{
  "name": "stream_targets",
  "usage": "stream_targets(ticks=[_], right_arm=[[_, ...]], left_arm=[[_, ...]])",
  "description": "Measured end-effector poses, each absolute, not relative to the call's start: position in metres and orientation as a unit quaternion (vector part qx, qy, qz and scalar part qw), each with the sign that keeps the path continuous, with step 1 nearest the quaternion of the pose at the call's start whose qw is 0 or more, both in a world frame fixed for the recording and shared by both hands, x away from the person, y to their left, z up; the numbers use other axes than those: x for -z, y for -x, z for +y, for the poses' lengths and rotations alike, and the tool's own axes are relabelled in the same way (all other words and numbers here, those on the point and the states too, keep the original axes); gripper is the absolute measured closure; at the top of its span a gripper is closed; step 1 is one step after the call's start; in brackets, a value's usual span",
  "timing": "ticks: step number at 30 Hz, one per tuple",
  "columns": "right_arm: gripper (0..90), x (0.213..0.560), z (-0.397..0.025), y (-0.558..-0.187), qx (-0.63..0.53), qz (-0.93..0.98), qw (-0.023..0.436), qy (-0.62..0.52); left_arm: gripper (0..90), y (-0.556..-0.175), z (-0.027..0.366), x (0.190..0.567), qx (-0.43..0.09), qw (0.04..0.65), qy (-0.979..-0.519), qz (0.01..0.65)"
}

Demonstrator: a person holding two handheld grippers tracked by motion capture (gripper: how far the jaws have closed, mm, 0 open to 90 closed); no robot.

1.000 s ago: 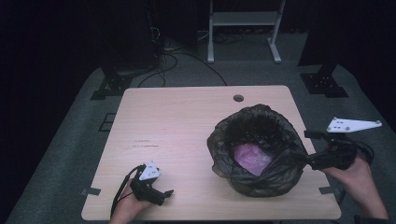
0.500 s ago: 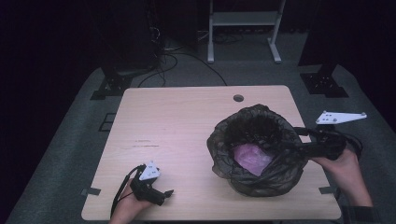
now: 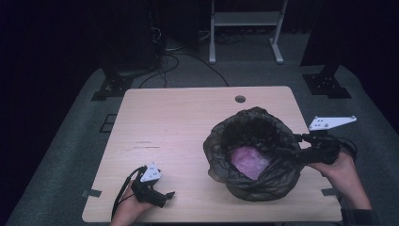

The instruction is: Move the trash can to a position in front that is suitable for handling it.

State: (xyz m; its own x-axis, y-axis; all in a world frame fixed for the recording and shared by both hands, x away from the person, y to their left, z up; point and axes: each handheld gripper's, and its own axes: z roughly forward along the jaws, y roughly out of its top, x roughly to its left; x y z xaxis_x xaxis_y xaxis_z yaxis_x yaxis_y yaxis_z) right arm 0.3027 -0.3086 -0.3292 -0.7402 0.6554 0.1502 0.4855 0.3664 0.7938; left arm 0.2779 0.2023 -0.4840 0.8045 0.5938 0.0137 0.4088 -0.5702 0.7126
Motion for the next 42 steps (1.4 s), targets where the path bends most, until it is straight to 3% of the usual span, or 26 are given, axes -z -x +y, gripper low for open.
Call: stream_targets(ticks=[28, 34, 42], right_arm=[[26.5, 0.333, -0.257, -0.277, -0.440, 0.853, 0.059, -0.273], [12.4, 0.335, -0.254, -0.277, -0.439, 0.850, 0.064, -0.283], [0.6, 0.327, -0.264, -0.279, -0.471, 0.824, 0.081, -0.304]], left_arm=[[0.0, -0.278, 0.202, 0.484, -0.126, 0.366, -0.877, 0.284], [0.0, -0.278, 0.202, 0.484, -0.126, 0.366, -0.877, 0.284], [0.0, -0.278, 0.202, 0.484, -0.126, 0.366, -0.877, 0.284]])
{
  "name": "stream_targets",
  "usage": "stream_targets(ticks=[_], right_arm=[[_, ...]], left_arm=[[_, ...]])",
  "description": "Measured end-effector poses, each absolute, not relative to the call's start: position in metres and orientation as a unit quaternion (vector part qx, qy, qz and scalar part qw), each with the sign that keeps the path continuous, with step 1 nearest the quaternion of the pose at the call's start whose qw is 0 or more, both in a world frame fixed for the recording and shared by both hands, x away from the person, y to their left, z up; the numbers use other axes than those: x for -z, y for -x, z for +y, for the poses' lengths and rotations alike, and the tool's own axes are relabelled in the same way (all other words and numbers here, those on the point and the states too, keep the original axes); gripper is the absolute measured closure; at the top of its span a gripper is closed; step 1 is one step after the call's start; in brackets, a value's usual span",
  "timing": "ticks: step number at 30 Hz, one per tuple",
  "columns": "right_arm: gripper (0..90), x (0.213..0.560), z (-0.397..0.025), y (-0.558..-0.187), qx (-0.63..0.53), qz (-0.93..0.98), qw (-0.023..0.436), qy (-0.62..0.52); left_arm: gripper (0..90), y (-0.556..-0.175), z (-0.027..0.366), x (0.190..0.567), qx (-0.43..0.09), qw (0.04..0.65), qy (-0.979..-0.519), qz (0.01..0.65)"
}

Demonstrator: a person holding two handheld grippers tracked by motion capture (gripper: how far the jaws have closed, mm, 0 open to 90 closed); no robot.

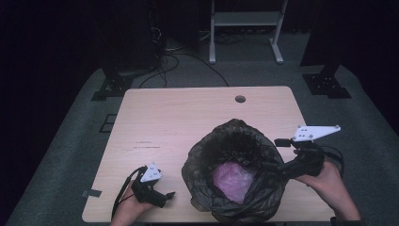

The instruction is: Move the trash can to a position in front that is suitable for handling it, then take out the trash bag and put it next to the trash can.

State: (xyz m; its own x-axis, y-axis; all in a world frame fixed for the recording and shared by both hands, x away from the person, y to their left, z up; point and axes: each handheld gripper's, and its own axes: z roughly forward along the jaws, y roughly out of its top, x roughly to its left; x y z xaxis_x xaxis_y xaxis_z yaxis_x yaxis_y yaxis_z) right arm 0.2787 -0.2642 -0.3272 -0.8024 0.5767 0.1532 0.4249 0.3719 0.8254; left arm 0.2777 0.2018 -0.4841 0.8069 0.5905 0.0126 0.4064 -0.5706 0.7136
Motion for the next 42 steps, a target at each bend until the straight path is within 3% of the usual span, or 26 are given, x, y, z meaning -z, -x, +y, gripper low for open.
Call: stream_targets(ticks=[19, 35, 42], right_arm=[[0.0, 0.311, -0.319, -0.269, -0.522, 0.783, 0.119, -0.317], [0.0, 0.312, -0.321, -0.268, -0.515, 0.787, 0.121, -0.317], [0.0, 0.314, -0.322, -0.268, -0.519, 0.784, 0.120, -0.319]], left_arm=[[0.0, -0.277, 0.201, 0.484, -0.126, 0.365, -0.876, 0.287], [0.0, -0.275, 0.198, 0.467, -0.080, 0.385, -0.877, 0.276], [4.8, -0.272, 0.197, 0.445, -0.067, 0.409, -0.872, 0.259]])
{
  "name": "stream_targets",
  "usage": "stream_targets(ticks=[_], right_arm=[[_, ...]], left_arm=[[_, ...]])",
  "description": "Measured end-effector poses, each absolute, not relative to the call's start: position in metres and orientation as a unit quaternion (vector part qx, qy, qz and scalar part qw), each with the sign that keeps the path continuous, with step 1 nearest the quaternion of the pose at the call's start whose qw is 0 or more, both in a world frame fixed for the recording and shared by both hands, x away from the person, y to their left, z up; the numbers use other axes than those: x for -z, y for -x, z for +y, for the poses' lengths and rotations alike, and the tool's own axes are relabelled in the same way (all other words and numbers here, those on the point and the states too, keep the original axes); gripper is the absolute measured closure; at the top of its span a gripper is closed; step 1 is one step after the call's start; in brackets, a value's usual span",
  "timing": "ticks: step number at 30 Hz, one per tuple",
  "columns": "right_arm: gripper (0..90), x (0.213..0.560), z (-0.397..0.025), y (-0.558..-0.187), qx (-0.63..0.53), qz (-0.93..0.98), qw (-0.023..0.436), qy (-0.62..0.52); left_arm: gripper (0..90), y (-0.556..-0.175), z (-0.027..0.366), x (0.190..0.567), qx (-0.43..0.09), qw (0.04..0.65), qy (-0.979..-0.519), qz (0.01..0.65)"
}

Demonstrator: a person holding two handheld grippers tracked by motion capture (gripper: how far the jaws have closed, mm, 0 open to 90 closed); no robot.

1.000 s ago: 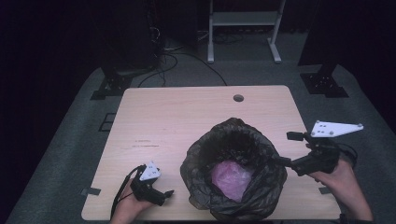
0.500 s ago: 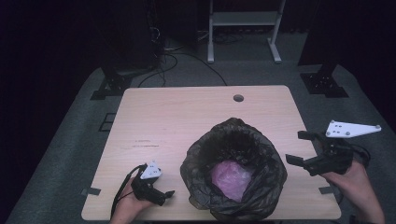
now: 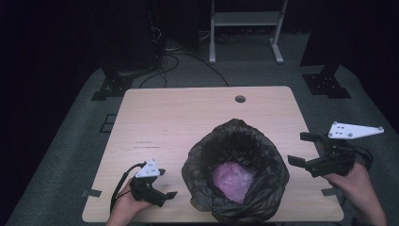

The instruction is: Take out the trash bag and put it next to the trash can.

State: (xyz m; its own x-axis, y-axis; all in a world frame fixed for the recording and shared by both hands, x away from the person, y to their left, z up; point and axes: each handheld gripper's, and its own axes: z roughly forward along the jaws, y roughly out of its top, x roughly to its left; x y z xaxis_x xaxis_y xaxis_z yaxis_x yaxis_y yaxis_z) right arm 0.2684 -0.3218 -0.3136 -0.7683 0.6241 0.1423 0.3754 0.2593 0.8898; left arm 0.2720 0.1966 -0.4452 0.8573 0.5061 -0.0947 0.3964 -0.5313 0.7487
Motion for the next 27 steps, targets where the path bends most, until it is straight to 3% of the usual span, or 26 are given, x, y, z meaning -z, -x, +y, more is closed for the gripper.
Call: stream_targets(ticks=[13, 15, 27], right_arm=[[0.0, 0.316, -0.322, -0.269, -0.517, 0.784, 0.121, -0.320], [0.0, 0.315, -0.322, -0.269, -0.519, 0.784, 0.121, -0.320], [0.0, 0.316, -0.322, -0.270, -0.516, 0.787, 0.119, -0.318]], left_arm=[[14.0, -0.264, 0.198, 0.413, -0.042, 0.431, -0.871, 0.231], [19.4, -0.263, 0.200, 0.407, -0.037, 0.443, -0.867, 0.226], [32.3, -0.257, 0.194, 0.373, -0.016, 0.481, -0.854, 0.196]])
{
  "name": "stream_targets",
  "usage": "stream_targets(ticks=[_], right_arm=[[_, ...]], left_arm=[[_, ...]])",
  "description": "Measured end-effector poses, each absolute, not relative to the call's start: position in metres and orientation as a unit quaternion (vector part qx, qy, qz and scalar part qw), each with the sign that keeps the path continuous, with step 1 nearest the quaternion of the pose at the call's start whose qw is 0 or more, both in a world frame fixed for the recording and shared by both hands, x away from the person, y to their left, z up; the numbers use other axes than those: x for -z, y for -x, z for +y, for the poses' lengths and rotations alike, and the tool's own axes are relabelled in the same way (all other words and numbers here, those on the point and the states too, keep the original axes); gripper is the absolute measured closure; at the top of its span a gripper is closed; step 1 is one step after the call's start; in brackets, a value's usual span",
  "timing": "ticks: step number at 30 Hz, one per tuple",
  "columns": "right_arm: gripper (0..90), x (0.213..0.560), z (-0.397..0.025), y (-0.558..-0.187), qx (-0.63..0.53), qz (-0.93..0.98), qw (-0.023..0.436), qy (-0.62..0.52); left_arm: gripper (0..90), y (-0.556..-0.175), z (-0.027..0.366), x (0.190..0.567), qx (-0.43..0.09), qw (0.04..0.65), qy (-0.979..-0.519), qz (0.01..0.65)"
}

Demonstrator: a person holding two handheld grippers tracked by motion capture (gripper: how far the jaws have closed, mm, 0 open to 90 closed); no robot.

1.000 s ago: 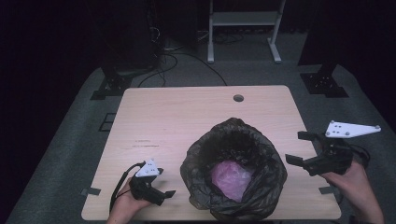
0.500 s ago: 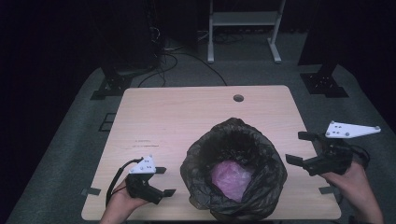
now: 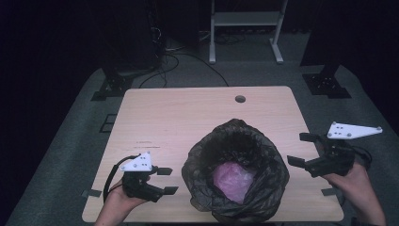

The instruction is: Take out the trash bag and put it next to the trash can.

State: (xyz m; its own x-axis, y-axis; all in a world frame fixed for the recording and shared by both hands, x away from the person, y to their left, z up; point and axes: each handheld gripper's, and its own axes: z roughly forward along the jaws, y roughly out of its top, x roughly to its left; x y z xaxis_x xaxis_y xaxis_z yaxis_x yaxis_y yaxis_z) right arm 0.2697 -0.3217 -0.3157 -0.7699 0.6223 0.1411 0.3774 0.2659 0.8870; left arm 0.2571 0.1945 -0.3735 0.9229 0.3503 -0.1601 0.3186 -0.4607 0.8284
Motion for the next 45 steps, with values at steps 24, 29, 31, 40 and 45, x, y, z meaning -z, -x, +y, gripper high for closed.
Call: stream_targets(ticks=[24, 29, 31, 40, 45], right_arm=[[0.0, 0.316, -0.322, -0.269, -0.514, 0.789, 0.112, -0.317], [0.0, 0.316, -0.322, -0.269, -0.513, 0.790, 0.111, -0.317], [0.0, 0.316, -0.323, -0.269, -0.513, 0.790, 0.111, -0.317], [0.0, 0.315, -0.323, -0.268, -0.514, 0.791, 0.108, -0.313], [0.0, 0.316, -0.323, -0.268, -0.513, 0.792, 0.108, -0.313]], left_arm=[[33.6, -0.268, 0.176, 0.326, 0.009, 0.519, -0.846, 0.126], [42.4, -0.271, 0.171, 0.328, 0.024, 0.524, -0.844, 0.115], [45.0, -0.273, 0.170, 0.330, 0.029, 0.527, -0.842, 0.112], [84.0, -0.279, 0.169, 0.330, 0.041, 0.540, -0.834, 0.102], [89.6, -0.276, 0.168, 0.325, 0.040, 0.537, -0.837, 0.096]])
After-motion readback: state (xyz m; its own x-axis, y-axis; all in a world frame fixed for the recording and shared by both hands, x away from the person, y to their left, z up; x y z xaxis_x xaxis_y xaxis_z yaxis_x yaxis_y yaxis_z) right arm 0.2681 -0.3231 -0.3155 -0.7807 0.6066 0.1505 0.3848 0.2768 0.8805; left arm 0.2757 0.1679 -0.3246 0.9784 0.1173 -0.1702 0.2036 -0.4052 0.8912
